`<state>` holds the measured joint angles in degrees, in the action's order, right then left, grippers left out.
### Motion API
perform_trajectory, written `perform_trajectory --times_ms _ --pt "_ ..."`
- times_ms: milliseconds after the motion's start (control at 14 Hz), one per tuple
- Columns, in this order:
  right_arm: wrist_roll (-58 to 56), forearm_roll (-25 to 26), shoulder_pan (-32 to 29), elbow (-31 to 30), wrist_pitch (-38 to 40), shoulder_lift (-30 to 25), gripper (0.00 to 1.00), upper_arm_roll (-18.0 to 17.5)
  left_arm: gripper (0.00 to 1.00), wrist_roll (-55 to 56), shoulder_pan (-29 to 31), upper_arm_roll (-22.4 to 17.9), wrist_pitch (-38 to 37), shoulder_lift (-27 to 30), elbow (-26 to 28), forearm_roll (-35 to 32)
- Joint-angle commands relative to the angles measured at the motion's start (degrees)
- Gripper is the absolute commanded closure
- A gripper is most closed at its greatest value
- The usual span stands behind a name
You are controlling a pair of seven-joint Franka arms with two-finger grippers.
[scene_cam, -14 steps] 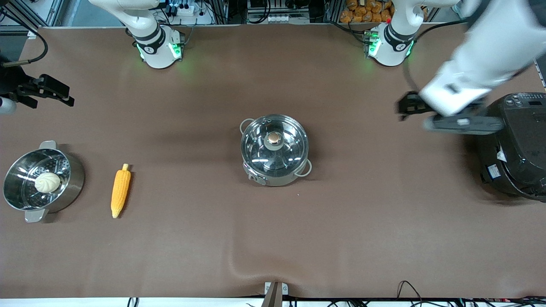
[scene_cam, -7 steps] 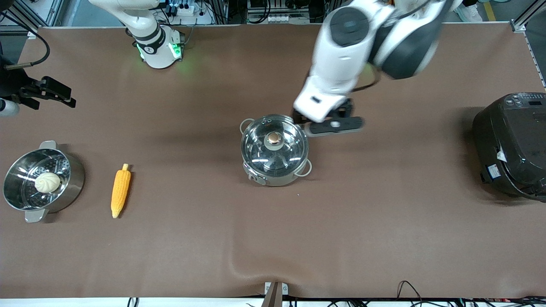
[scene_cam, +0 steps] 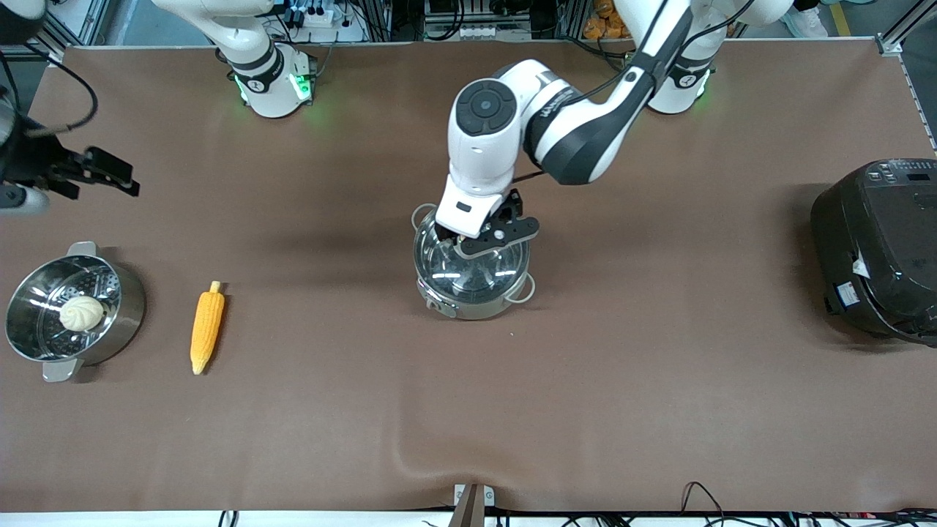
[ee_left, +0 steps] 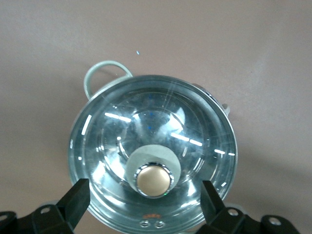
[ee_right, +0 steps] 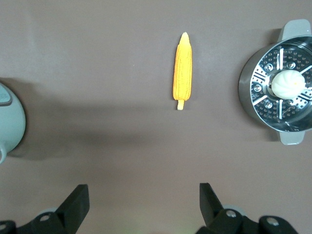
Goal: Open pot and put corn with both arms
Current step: 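Move the left gripper over the glass lid of the central pot, then grasp the lid knob with the left gripper while the right gripper grasps the corn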
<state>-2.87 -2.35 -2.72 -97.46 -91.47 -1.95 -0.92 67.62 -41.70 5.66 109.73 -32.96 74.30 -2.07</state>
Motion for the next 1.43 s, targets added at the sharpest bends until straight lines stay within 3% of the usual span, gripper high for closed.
perform_trajectory --times_ms 0,500,929,1071,1357 --pt "-0.6 0.4 -0.4 -5.9 -7.1 1.2 0.0 -0.2 0.0 1.9 -2.9 -3.0 0.4 -1.8 -1.8 -0.4" --pt "-2.3 0.7 -1.9 -5.9 -22.1 19.1 0.0 -0.2 0.0 1.9 -6.1 -5.7 1.3 -4.7 -1.8 -0.4" --pt "-11.7 1.1 -6.0 -5.5 -42.6 33.8 0.0 -0.2 0.12 1.7 -6.2 -5.7 1.3 -5.6 -1.5 -0.4" --pt "-11.8 1.2 -6.2 -5.0 -45.8 37.7 0.0 -0.2 0.22 1.6 -6.2 -5.7 1.2 -5.7 -1.4 -0.5" --pt "-11.1 1.0 -5.5 -3.4 -45.5 39.7 0.0 -0.2 0.55 1.5 -6.1 -5.6 0.7 -5.7 -1.4 -0.4"
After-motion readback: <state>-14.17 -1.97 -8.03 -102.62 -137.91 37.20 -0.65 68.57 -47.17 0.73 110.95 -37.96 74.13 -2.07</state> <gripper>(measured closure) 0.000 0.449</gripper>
